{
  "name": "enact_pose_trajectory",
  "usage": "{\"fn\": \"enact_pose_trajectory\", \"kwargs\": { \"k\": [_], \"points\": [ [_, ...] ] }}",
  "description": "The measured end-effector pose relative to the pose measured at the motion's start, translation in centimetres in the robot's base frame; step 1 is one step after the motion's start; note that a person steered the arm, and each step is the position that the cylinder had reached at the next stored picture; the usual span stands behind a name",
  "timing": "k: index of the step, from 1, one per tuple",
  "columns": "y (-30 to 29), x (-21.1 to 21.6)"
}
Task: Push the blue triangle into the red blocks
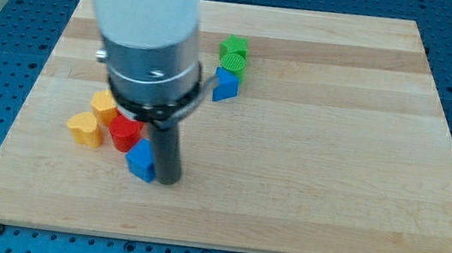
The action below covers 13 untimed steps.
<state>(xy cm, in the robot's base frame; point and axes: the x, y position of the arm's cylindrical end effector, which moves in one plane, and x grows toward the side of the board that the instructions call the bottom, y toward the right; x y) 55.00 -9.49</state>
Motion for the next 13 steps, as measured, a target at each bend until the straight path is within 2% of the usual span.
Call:
{"fn": "enact_pose_trajectory", "kwargs": {
  "k": [1, 3, 4, 5, 6, 7, 9, 10, 11, 12, 13],
  "points": [
    [-3.3, 0.1],
    [-4.1, 0.1],
    [0.2, -0.5],
    [8.0, -2.8],
    [13.3, -6.0],
    [11.6, -8.4],
    [-0.9, -9.6],
    [-3.2, -14.1],
    [-2.9, -18.3],
    [3.5, -19.0],
    [12.1, -14.6]
  ]
}}
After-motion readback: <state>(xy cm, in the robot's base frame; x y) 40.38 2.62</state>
